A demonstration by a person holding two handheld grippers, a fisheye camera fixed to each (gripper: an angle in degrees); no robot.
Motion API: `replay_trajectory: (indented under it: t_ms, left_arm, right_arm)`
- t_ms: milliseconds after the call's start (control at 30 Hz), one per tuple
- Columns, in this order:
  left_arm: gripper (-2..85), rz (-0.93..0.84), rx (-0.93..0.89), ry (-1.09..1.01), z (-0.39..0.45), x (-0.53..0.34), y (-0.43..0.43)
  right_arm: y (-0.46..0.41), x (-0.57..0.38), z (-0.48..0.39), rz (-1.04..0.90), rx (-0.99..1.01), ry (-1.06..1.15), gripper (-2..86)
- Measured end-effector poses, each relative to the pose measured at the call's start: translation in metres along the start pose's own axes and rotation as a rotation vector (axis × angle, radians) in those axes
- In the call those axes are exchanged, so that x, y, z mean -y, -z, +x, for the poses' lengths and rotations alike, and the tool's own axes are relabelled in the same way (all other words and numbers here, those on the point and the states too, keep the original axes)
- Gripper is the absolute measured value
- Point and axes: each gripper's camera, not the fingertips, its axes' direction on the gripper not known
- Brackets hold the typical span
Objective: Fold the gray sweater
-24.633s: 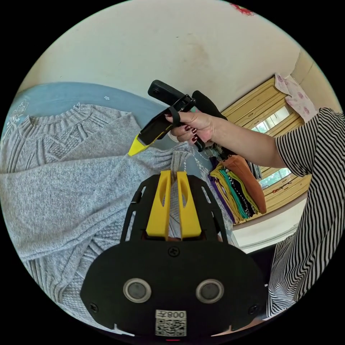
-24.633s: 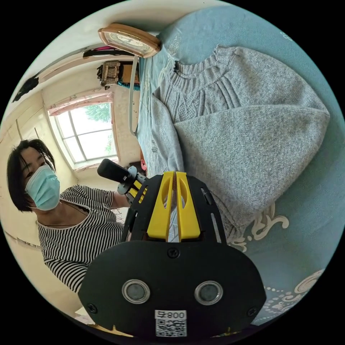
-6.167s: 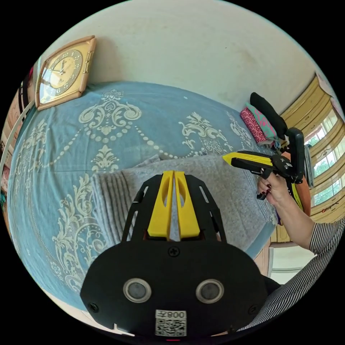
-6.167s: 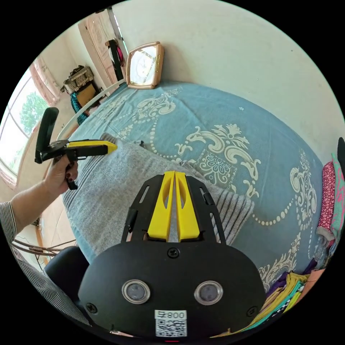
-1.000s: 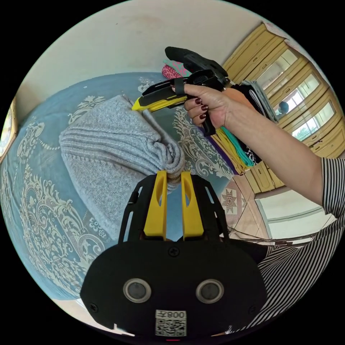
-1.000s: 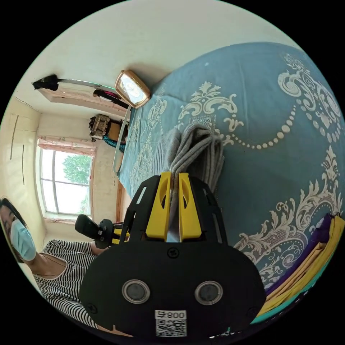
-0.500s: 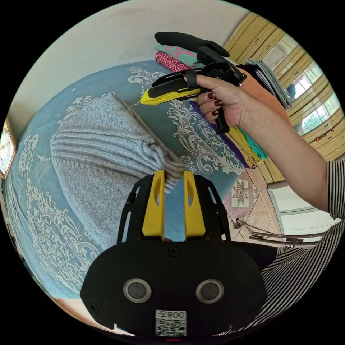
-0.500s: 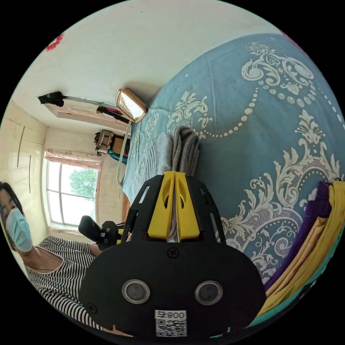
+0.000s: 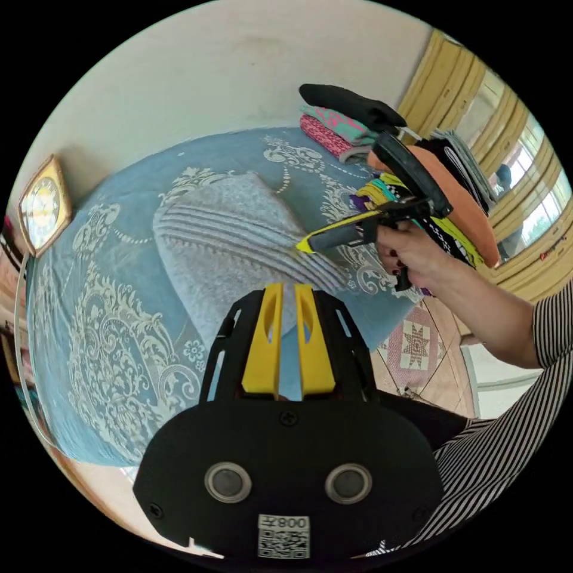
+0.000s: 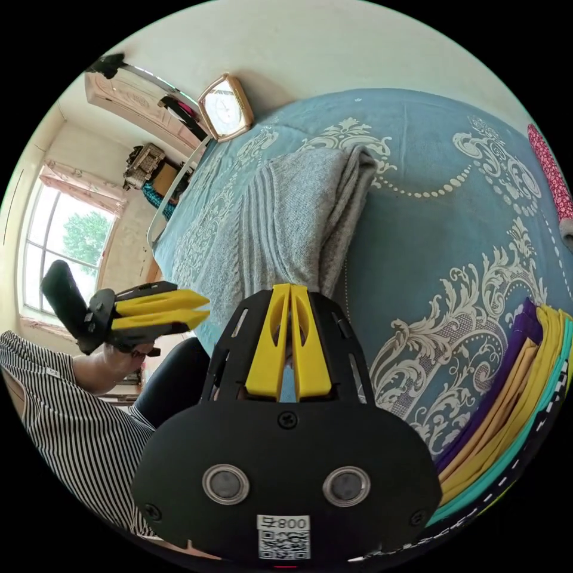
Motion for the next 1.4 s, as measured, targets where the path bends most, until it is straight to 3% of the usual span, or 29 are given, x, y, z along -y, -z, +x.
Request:
replay_trajectory:
  t_ms: [133,433,567,700,900,1033,1167,1400]
  left_arm:
    - [1.1,-0.050,-0.138,0.069,-0.033,-0.004,-0.024]
    - [0.2,0.044,-0.069,0.042,-0.057,0.005,-0.019]
    - [0.2,-0.003,-0.076,0.093,-0.089,0.004,-0.045]
    - [0.1,0.024,-0.157,0.130,-0.115,-0.004,-0.056]
    - [0.2,0.073,-0.234,0.164,-0.140,-0.037,-0.060]
    - [0.6,0.055,-0.290,0.215,-0.162,-0.048,-0.081]
    - [1.8,0.114,-0.352,0.272,-0.193,-0.061,-0.078]
    - [14.3,0.113,-0.581,0.505,-0.271,-0.111,-0.121]
  right_arm:
    - [-0.006,-0.009,-0.009,0.013,0.008,-0.005,0.0]
    - [0.011,0.036,-0.040,0.178,-0.092,0.073,0.0]
    - [-0.031,0.082,-0.015,0.094,-0.169,0.010,0.0]
    - [-0.046,0.083,-0.001,0.070,-0.092,-0.017,0.1]
    - [-0.009,0.010,-0.043,0.193,0.022,0.088,0.1]
    - [-0.062,-0.041,-0.050,0.001,0.005,0.068,0.3]
    - [-0.047,-0.064,-0.035,0.076,0.076,-0.009,1.2]
    - [-0.043,-0.108,-0.001,0.088,0.173,-0.142,10.3]
